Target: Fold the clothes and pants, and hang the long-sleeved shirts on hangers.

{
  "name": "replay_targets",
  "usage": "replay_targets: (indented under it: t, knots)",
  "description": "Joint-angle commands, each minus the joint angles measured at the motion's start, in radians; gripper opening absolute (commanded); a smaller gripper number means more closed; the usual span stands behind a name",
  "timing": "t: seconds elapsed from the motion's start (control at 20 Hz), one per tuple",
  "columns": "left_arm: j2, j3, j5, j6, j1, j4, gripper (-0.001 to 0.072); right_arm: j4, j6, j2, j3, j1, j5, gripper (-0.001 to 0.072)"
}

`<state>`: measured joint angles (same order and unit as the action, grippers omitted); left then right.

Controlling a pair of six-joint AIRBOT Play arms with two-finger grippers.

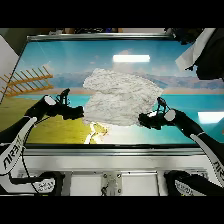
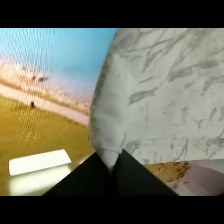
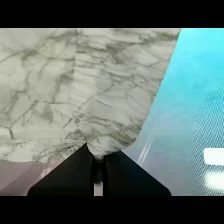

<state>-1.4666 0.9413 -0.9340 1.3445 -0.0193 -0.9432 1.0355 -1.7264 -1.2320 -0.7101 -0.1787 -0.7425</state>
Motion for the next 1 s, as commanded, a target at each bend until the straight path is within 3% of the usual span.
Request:
replay_targets:
  t: [0.0, 0.15, 0.3, 0.55, 0.75, 0.95]
  knots:
    - [0.131, 0.121, -0.062, -0.012, 0.061, -0.008, 0.0010, 0.016, 0.168, 0.126, -0.157, 0.045, -0.122, 0.0026]
    - [0.338, 0.346, -0.219, -0.013, 0.117, -0.002, 0.0010, 0.018, 0.194, 0.296, -0.411, 0.088, -0.314, 0.0025]
    - [0.538, 0.528, -0.327, -0.013, 0.107, 0.000, 0.0011, 0.017, 0.154, 0.470, -0.616, 0.090, -0.357, 0.0025]
    - [0.767, 0.662, -0.254, -0.013, -0.011, -0.019, 0.0011, 0.018, 0.015, 0.658, -0.695, 0.090, -0.301, 0.0025]
    - [0.771, 0.711, -0.202, -0.008, -0.074, -0.077, 0.0011, 0.018, -0.074, 0.657, -0.694, 0.089, -0.338, 0.0026]
    - [0.576, 0.801, -0.205, -0.012, -0.084, -0.087, 0.0011, 0.018, -0.111, 0.539, -0.694, 0.088, -0.423, 0.0025]
